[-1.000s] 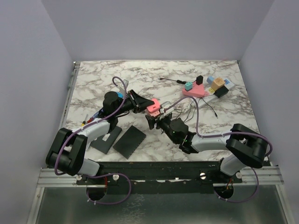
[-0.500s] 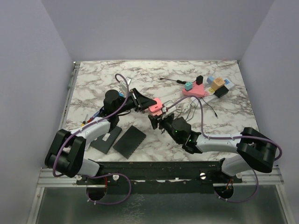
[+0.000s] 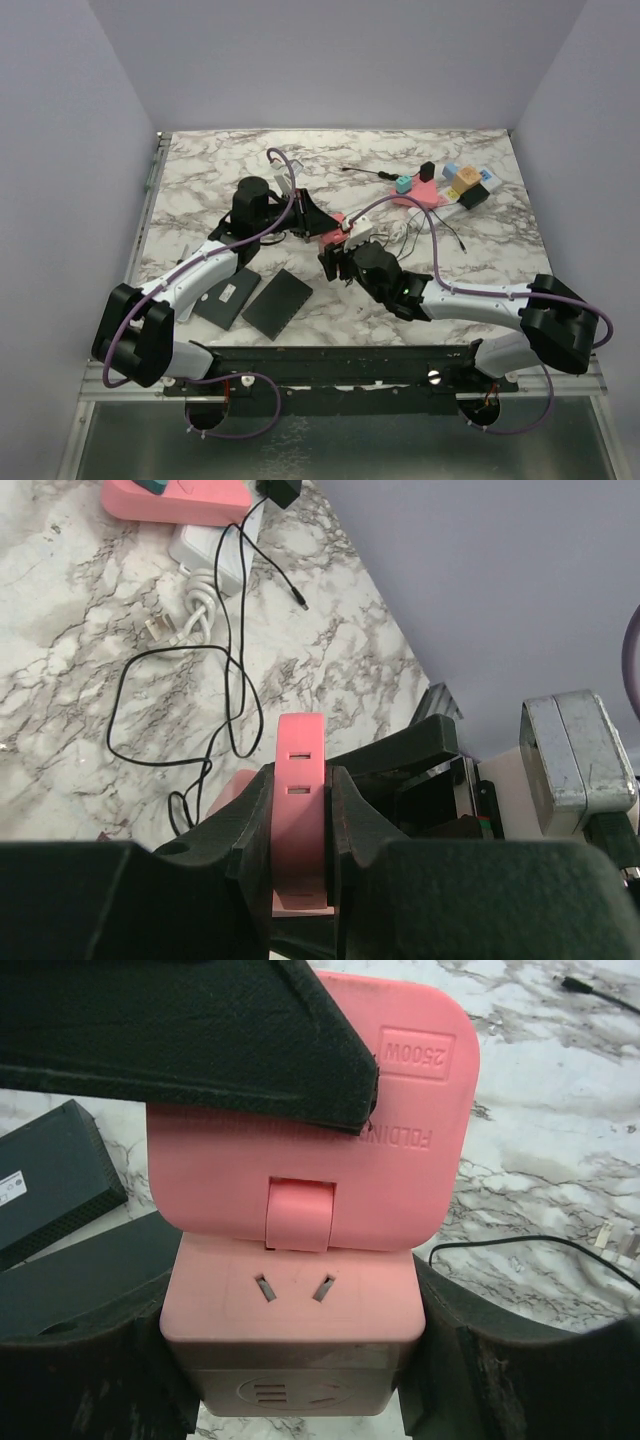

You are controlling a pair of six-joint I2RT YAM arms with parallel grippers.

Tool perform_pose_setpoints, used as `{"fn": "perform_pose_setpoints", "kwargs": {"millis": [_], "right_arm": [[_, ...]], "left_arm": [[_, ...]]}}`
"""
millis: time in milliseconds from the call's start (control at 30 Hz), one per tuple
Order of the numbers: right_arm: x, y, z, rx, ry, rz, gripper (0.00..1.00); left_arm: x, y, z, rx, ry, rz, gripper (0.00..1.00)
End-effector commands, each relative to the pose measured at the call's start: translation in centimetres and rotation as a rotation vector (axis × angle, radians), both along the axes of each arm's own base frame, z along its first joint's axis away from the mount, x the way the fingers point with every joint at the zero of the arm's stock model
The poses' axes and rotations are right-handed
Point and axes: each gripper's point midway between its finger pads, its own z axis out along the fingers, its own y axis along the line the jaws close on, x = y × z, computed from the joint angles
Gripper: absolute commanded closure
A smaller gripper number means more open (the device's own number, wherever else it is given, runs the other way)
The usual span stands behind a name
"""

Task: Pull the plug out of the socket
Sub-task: Remove the plug from the socket.

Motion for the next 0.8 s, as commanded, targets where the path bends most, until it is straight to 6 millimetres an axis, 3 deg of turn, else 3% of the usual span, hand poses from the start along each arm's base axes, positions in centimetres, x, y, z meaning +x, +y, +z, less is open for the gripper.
{"fn": "perform_pose_setpoints", "kwargs": {"millis": [0, 333, 767], "right_arm": [[-0.7, 1.7, 0.4, 0.071, 0.035, 0.030, 0.99], [-0.6, 1.8, -2.0, 0.051, 0.099, 0.002, 1.00], [-0.6, 2.6, -3.3, 0.021, 0.145, 0.004, 0.99]], "left_arm": [[1.4, 1.4, -0.5, 0.102, -0.106, 0.064, 1.00], [0.0, 1.3, 1.7, 0.050, -0.174, 0.012, 1.00], [-0.9, 1.0, 2.4, 0.037, -0.215, -0.041, 1.00]]}}
